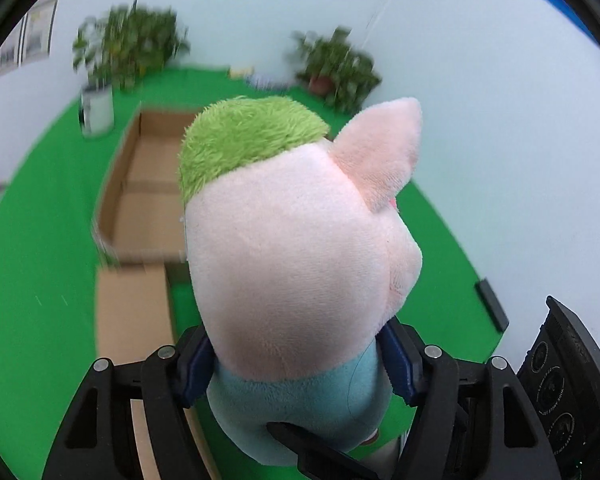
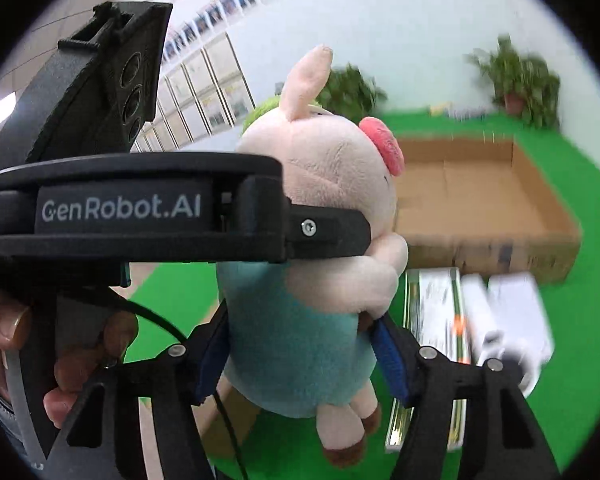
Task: Organize objects
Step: 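Carry the plush pig over the open cardboard box and release it inside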
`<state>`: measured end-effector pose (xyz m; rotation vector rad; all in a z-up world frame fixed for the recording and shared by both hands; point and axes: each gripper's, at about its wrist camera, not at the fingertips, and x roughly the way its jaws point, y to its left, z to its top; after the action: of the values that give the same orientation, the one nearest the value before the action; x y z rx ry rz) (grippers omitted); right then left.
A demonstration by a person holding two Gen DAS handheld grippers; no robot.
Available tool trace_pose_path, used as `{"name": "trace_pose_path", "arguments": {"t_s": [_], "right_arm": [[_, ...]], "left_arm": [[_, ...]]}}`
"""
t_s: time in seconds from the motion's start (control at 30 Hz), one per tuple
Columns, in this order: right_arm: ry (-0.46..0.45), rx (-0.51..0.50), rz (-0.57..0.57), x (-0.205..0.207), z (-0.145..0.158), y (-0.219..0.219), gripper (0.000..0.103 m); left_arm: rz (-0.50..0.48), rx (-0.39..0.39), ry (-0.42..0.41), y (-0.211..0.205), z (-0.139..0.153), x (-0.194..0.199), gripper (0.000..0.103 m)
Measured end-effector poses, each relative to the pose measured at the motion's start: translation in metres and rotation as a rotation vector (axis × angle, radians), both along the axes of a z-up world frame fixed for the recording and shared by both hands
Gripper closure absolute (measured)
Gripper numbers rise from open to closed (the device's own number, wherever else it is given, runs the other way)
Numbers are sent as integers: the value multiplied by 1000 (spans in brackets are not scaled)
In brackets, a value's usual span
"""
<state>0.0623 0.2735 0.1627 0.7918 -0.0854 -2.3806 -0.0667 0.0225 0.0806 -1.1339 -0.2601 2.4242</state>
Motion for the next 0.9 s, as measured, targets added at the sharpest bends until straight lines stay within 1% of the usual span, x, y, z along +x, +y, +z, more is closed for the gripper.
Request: {"name": "trace_pose_path", "arguments": {"t_s": [0.07, 0.1, 0.17, 0.23, 0.33, 0.37, 0.4, 0.43, 0.5, 0.63, 0.7, 0.83, 0.9], "right_arm": [[59, 3, 4, -4, 22, -14, 40], [93, 4, 5, -6, 34, -22, 40], [150, 6, 9, -5, 52, -30, 41], [188, 4, 16, -2, 62, -35, 43], [228, -1, 30, -6, 81, -45, 44], [236, -4, 30, -25, 91, -42, 44], [246, -4, 29, -28, 98, -46, 45], [255, -7, 32, -32, 105, -51, 47], [265, -15, 36, -38, 114, -57, 49], [281, -35, 39, -51, 131, -69, 49], [278, -38, 43, -60, 135, -73, 49], [256, -41, 54, -83, 137, -78, 49], [230, -45, 61, -98, 134, -79, 49]], "left_arm": [[6, 10, 52, -17, 30, 15, 36], [9, 13, 85, -35, 51, 25, 36], [16, 9, 134, -44, 78, 28, 36], [26, 0, 175, -53, 106, 30, 36], [43, -3, 208, -73, 149, 32, 36], [45, -2, 214, -78, 165, 32, 36], [51, -1, 221, -83, 178, 28, 36], [56, -4, 226, -93, 200, 36, 36], [59, -16, 240, -101, 229, 29, 37], [71, -29, 251, -109, 264, 19, 37], [76, -27, 244, -116, 278, 13, 37], [82, -35, 225, -121, 297, 3, 37], [91, -43, 202, -122, 299, -10, 37]]}}
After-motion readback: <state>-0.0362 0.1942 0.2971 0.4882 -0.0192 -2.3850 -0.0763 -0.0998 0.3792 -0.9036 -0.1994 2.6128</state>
